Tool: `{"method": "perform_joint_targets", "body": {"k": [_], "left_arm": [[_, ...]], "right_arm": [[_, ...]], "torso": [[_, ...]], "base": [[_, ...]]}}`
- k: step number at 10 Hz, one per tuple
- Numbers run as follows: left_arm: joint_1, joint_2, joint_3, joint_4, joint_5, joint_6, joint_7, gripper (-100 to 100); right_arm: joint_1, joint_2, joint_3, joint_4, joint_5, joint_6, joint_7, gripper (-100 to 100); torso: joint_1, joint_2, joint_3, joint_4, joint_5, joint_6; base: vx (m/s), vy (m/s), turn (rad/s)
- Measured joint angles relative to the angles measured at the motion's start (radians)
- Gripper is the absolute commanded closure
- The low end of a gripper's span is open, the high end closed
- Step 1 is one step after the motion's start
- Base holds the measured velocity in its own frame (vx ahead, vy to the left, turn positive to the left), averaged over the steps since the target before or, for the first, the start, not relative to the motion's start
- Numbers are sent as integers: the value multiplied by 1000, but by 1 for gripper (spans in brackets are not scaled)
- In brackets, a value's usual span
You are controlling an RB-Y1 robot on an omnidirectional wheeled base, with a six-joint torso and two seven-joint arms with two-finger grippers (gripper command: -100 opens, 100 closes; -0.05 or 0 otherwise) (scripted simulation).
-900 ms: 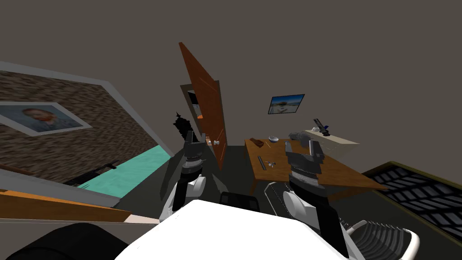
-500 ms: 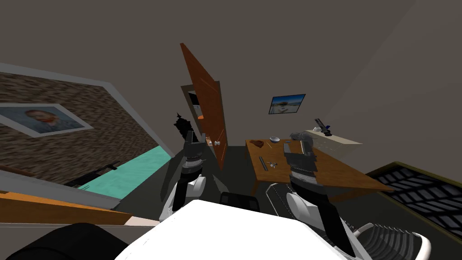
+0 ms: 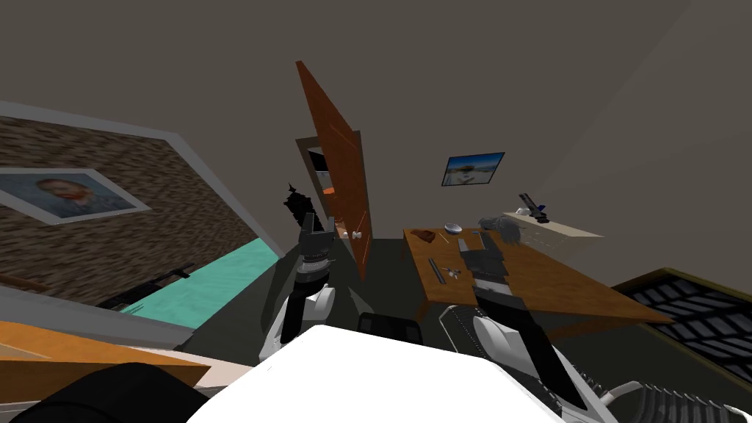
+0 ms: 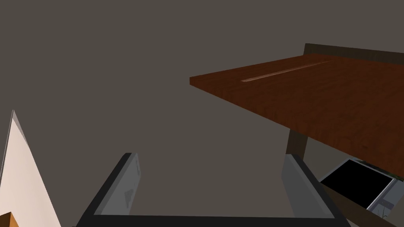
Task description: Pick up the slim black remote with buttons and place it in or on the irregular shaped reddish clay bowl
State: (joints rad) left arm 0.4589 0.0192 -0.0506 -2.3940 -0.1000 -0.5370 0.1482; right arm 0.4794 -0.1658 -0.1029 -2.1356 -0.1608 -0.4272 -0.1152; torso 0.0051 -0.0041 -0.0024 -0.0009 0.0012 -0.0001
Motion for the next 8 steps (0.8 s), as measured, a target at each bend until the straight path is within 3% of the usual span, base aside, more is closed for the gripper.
{"method": "perform_joint_targets", "body": {"k": [3, 5, 7, 8], "left_arm": [[0, 0, 0, 0, 0, 0, 0, 0], [0, 0, 0, 0, 0, 0, 0, 0], [0, 0, 0, 0, 0, 0, 0, 0], [0, 0, 0, 0, 0, 0, 0, 0]], "right_arm": [[-18, -36, -23, 44, -27, 81, -29, -100], [-8, -60, -37, 65, -46, 130, -54, -100], [-39, -87, -60, 109, -70, 203, -78, -100], [-30, -92, -61, 119, -75, 224, -87, -100]], "torso": [[0, 1, 0, 0, 0, 0], [2, -1, -1, 0, 1, 0], [1, 0, 0, 0, 0, 0], [0, 0, 0, 0, 0, 0]], "base": [[58, 99, 7], [56, 97, 2], [60, 91, 8], [90, 90, 4]]}}
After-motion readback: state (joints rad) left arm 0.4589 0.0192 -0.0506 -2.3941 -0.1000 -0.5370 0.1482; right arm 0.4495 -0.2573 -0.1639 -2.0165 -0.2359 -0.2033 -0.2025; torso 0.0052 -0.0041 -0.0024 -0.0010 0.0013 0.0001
